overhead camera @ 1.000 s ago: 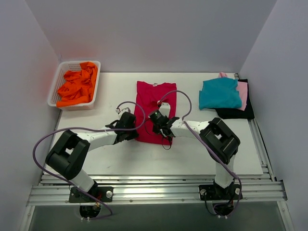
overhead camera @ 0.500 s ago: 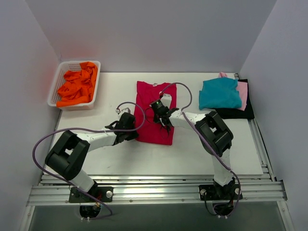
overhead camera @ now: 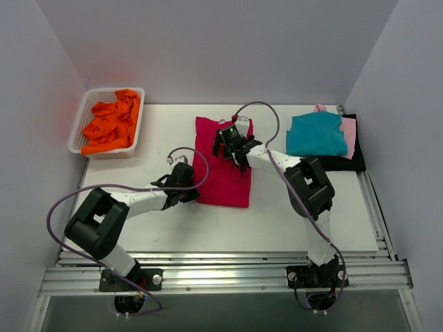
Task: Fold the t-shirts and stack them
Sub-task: Fold the folded rectangular tshirt in 1/3 of the way, then grab one side of the 2/3 rectangular tshirt with both arms, then fold the long partially folded tshirt into a neat square
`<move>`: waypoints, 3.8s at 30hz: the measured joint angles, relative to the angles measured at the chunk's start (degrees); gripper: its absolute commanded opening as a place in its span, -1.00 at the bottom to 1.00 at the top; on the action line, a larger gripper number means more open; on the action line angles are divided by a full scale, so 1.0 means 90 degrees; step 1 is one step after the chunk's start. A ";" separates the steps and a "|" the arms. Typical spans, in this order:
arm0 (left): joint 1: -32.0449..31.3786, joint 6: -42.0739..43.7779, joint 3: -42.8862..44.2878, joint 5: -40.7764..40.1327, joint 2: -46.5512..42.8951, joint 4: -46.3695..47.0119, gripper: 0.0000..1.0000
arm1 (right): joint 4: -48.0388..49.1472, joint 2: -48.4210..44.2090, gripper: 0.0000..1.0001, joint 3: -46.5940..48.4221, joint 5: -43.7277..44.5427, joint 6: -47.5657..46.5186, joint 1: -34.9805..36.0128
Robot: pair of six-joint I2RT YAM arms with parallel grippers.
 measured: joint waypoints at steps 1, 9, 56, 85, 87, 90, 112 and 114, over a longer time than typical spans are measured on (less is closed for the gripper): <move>0.0000 -0.0002 0.0000 -0.0002 0.0000 0.0000 -0.66 | -0.0041 -0.0170 1.00 -0.0036 0.0102 -0.0085 0.0027; 0.0000 -0.0022 0.0000 -0.0041 -0.0015 -0.0019 -0.65 | -0.0272 -0.3670 0.99 -0.1887 0.1319 -0.0019 0.0209; -0.0964 -0.0403 0.0044 -0.0818 -0.1032 -0.1290 -0.95 | 0.1183 -0.4563 -1.00 -0.6135 0.0359 0.1916 0.1423; -0.0345 -0.0680 0.1348 -0.1336 -0.3300 -0.3759 -0.95 | -0.1457 -0.4303 -1.00 -0.2756 0.1484 0.1316 0.1627; -0.0024 -0.0542 0.1447 -0.1049 -0.3070 -0.3626 -0.95 | -0.1396 -0.4124 -1.00 -0.2606 0.1348 0.1243 0.1460; 0.0403 -0.0359 0.1583 -0.0682 -0.2662 -0.3436 -0.95 | -0.1297 -0.3815 -1.00 -0.2307 0.1212 0.1137 0.1231; 0.3002 0.0923 0.7140 0.1987 0.3696 -0.3106 0.94 | -0.2188 0.0758 1.00 0.2407 0.0549 0.0282 -0.1518; 0.3021 0.0969 0.6696 0.2045 0.3113 -0.3011 0.94 | -0.1809 -0.0209 1.00 0.1226 0.0386 0.0289 -0.1462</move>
